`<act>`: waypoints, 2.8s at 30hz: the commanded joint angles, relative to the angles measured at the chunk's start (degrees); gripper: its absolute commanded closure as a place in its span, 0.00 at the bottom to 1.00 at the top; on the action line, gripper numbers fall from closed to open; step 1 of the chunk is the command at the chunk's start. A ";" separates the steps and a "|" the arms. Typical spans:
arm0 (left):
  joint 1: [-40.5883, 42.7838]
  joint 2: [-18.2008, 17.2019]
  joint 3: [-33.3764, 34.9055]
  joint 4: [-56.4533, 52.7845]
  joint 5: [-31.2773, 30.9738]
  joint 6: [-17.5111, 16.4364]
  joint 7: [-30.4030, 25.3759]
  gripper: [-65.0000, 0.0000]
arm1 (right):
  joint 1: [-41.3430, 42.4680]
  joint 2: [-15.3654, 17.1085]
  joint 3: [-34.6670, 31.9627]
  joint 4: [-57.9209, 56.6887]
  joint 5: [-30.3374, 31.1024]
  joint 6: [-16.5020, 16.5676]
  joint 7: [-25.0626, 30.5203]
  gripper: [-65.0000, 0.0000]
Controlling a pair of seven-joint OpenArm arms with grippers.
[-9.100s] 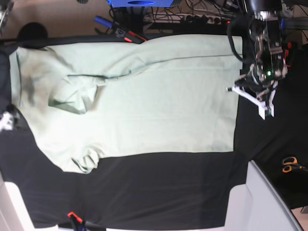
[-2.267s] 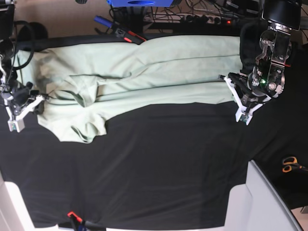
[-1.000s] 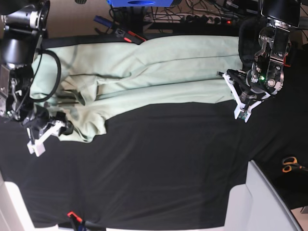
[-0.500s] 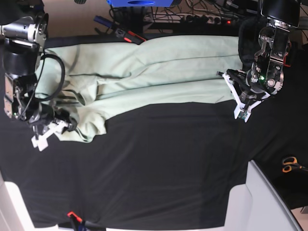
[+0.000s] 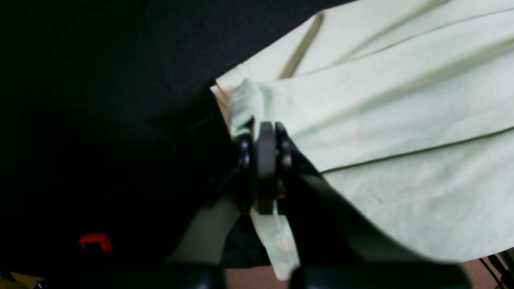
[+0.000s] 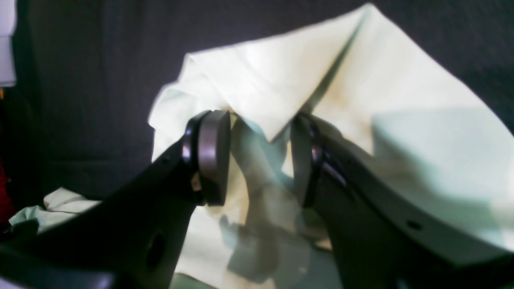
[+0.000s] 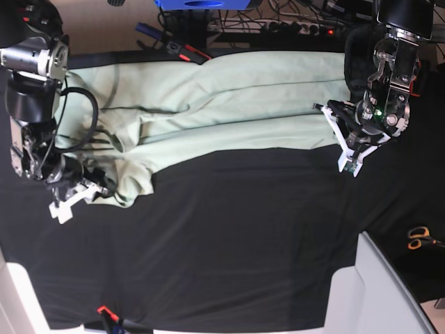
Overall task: Fold the T-shirt properly
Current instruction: 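Adjust the right gripper's hold on the folded fabric near the sleeve, then drag the folded shirt with both grippers toward the robot base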
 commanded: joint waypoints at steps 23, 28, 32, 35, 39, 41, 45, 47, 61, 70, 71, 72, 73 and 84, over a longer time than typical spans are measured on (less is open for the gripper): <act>-0.56 -0.79 -0.42 0.90 0.67 0.31 -0.38 1.00 | -0.05 1.22 -0.02 12.90 0.41 3.10 -7.92 1.00; -0.56 -0.79 -0.42 0.99 0.67 0.31 -0.38 1.00 | -2.87 0.87 0.68 23.01 0.59 2.40 -15.57 1.00; -0.56 -0.97 -0.42 2.39 0.67 0.31 -0.38 1.00 | -6.38 0.78 0.77 29.77 0.85 -1.73 -18.73 1.00; -0.47 -1.58 -0.34 4.41 0.67 0.31 -0.29 1.00 | -9.55 0.69 0.77 36.90 0.85 -2.00 -21.28 1.00; -0.47 -2.73 -0.34 4.94 0.67 0.31 -0.29 1.00 | -13.06 -0.72 4.46 44.63 0.85 -2.08 -26.82 1.00; -0.47 -3.17 -0.07 4.94 0.67 0.31 -0.29 1.00 | -14.47 -1.42 7.63 48.50 0.77 -2.08 -30.07 1.00; -0.47 -4.13 4.24 4.68 0.67 0.31 -0.29 1.00 | -18.52 -2.39 11.05 58.08 0.77 -2.08 -35.08 1.00; -0.47 -4.13 5.47 4.59 0.67 0.31 -0.29 1.00 | -21.06 -3.53 12.37 62.48 0.77 -2.08 -36.84 1.00; -0.47 -7.12 5.91 4.77 0.67 0.31 -0.29 1.00 | -37.06 -8.01 14.48 76.46 0.85 -2.00 -36.75 1.00; 0.32 -7.21 5.99 4.85 0.67 0.31 -0.29 1.00 | -47.35 -8.01 15.63 76.81 9.21 -2.00 -32.80 1.00; 0.32 -7.21 5.99 4.85 0.67 0.31 -0.29 1.00 | -48.32 -8.01 15.63 76.81 10.44 -2.00 -32.71 1.00; 0.32 -7.21 5.99 4.85 0.67 0.31 -0.29 1.00 | -49.28 -8.01 15.63 76.81 11.49 -2.00 -32.71 1.00; 0.32 -7.21 5.99 4.85 0.67 0.31 -0.29 1.00 | -50.16 -8.01 15.63 76.81 12.19 -2.00 -32.71 1.00; 0.32 -8.18 11.18 4.94 2.70 0.40 -0.47 1.00 | -56.49 -7.75 15.36 76.90 15.01 -2.00 -30.16 1.00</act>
